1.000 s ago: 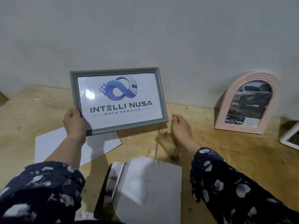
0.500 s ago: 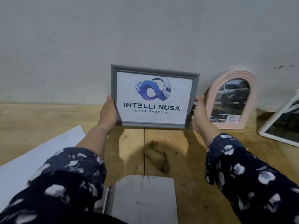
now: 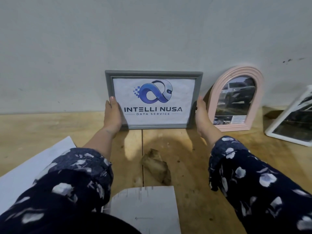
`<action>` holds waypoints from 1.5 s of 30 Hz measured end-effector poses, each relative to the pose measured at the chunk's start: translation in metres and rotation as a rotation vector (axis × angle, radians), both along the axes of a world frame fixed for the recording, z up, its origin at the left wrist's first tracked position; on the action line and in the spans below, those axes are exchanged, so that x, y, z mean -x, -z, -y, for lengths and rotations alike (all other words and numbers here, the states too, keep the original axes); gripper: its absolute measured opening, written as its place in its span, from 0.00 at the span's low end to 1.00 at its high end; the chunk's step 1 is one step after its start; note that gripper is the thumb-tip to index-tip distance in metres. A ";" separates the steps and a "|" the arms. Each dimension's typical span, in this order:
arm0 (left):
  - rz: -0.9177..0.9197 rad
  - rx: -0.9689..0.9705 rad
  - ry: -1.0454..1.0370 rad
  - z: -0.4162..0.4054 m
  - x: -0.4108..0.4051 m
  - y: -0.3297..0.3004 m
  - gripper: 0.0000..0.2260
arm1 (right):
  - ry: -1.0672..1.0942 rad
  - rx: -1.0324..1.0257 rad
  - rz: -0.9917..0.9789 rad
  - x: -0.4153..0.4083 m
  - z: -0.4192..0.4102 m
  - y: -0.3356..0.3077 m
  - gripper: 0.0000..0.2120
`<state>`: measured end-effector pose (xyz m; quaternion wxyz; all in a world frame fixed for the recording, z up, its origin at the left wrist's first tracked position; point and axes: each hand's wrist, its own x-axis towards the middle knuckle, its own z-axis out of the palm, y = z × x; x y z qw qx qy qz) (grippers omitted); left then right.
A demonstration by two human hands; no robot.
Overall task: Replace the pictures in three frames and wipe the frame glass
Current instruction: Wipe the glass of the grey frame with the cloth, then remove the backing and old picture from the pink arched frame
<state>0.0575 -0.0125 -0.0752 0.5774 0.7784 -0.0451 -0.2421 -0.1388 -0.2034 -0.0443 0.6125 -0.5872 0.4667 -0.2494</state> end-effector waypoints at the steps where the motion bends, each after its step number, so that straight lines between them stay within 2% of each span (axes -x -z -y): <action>1: 0.038 -0.010 -0.023 0.001 0.007 -0.011 0.43 | -0.018 -0.004 -0.017 0.001 0.000 -0.001 0.27; 3: 0.173 -0.087 -0.080 0.003 0.018 -0.025 0.32 | -0.060 -0.001 -0.064 0.006 -0.003 -0.008 0.28; 4: 0.248 -0.144 -0.107 0.004 0.020 -0.028 0.29 | -0.074 0.005 -0.087 0.009 -0.003 -0.011 0.28; 9: 0.532 -0.285 -0.150 0.013 0.036 -0.045 0.28 | -0.090 0.021 -0.129 0.031 0.002 -0.026 0.25; 11: 0.629 -0.298 -0.113 0.020 0.050 -0.051 0.26 | -0.053 0.053 -0.106 0.045 0.008 -0.030 0.23; 14: 0.708 -0.263 0.066 0.037 0.078 -0.059 0.20 | 0.055 0.153 -0.089 0.067 0.023 -0.036 0.19; 19: 0.577 -0.191 0.436 0.093 0.129 -0.076 0.17 | 0.097 0.302 -0.205 0.107 0.067 -0.039 0.20; 22: 0.425 -0.131 0.510 0.129 0.160 -0.084 0.19 | 0.138 0.322 -0.260 0.132 0.097 -0.034 0.18; 26: 0.272 -0.124 0.497 0.171 0.196 -0.082 0.24 | 0.172 0.241 -0.305 0.158 0.137 -0.019 0.20; 33: 0.076 -0.023 0.299 0.219 0.231 -0.063 0.36 | -0.051 0.024 -0.273 0.166 0.182 -0.006 0.23; 36: 0.019 0.008 0.253 0.227 0.246 -0.053 0.38 | -0.119 0.044 -0.245 0.164 0.188 -0.005 0.20; 41: -0.001 0.065 0.126 0.229 0.256 -0.058 0.37 | -0.137 0.088 -0.200 0.168 0.190 -0.002 0.18; 45: -0.075 0.098 0.058 0.219 0.261 -0.060 0.36 | -0.187 0.219 -0.162 0.172 0.188 -0.021 0.17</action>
